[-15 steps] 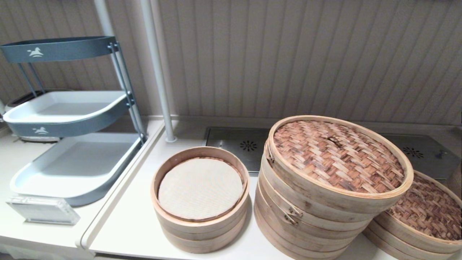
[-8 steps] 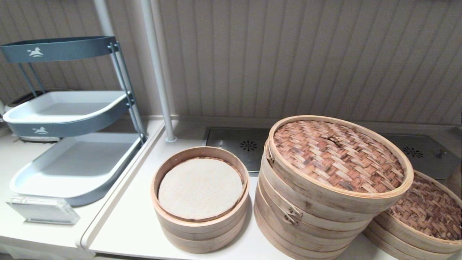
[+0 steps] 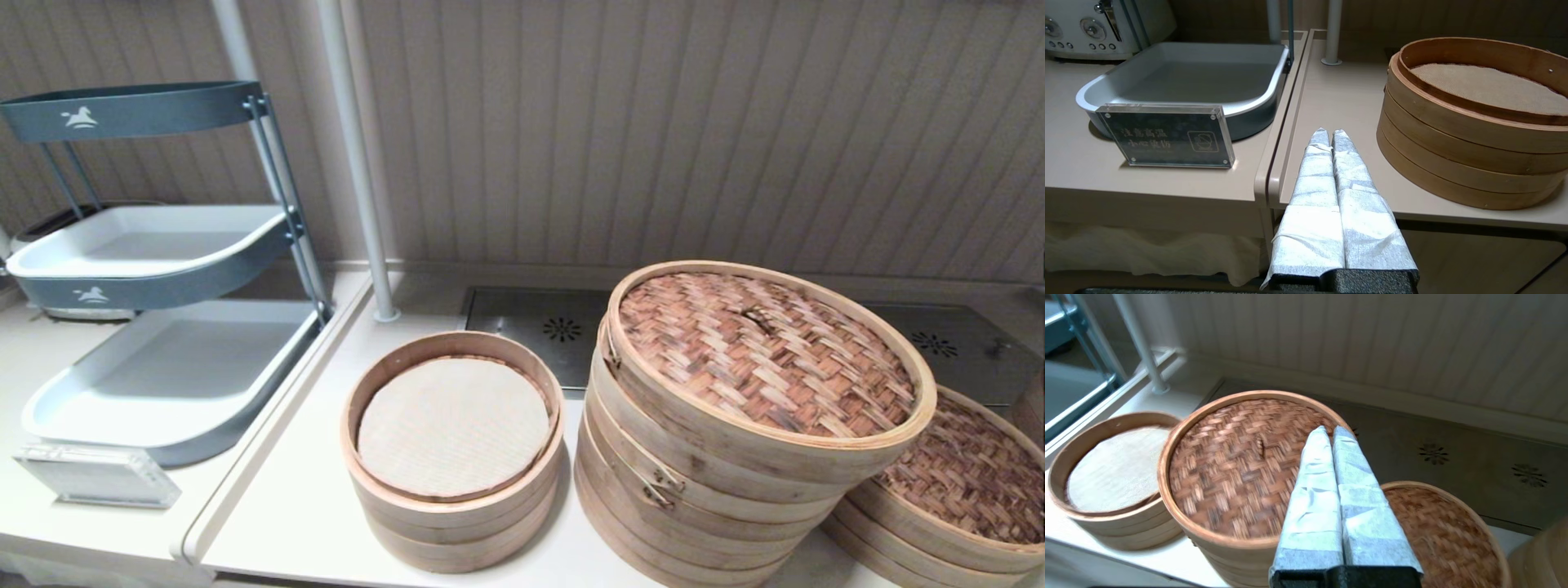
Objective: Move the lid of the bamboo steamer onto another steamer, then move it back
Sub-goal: Pick up the steamer
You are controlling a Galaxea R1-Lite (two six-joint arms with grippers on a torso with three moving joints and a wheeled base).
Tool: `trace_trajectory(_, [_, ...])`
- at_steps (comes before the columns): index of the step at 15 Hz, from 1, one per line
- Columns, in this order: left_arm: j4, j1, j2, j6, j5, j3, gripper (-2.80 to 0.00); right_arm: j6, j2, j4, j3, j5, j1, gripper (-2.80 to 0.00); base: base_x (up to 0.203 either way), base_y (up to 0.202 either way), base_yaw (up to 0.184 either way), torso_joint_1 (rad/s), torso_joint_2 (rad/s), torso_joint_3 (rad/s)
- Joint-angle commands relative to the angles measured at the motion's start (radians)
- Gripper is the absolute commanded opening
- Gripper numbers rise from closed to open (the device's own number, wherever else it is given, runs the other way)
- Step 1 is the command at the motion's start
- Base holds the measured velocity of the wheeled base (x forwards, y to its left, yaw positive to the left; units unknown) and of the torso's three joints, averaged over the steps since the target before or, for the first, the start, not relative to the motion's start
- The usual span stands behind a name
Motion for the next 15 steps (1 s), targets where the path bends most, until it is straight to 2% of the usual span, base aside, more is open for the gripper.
trace_trajectory(1, [0.0,0.002,-0.002,0.0,0.001,0.025,-2.8,0.0,0.22,0.028,-0.113,0.004,0.053,-2.8,0.0,0.0,0.0,0.0,0.0,0.0])
trace_trajectory(5, [0.0,0.0,-0.002,0.0,0.0,0.025,-2.8,0.0,0.413,0.103,-0.242,0.009,0.137,-2.8,0.0,0.0,0.0,0.0,0.0,0.0])
trace_trajectory(7, [0.0,0.0,-0.002,0.0,0.0,0.025,-2.8,0.0,0.504,0.139,-0.292,0.009,0.149,-2.8,0.0,0.0,0.0,0.0,0.0,0.0])
trace_trajectory(11, [0.0,0.001,-0.002,0.0,0.0,0.025,-2.8,0.002,0.591,0.146,-0.304,0.007,0.189,-2.8,0.0,0.0,0.0,0.0,0.0,0.0])
trace_trajectory(12, [0.0,0.001,-0.002,0.0,0.0,0.025,-2.8,0.002,0.593,0.145,-0.302,0.006,0.19,-0.42,0.0,0.0,0.0,0.0,0.0,0.0])
trace_trajectory(13, [0.0,0.0,-0.003,0.0,0.0,0.025,-2.8,0.001,0.608,0.144,-0.295,0.005,0.198,0.0,0.0,0.0,0.0,0.0,0.0,0.0])
trace_trajectory(15, [0.0,0.0,-0.003,0.0,0.0,0.025,-2.8,0.002,0.626,0.144,-0.274,0.005,0.203,0.0,0.0,0.0,0.0,0.0,0.0,0.0])
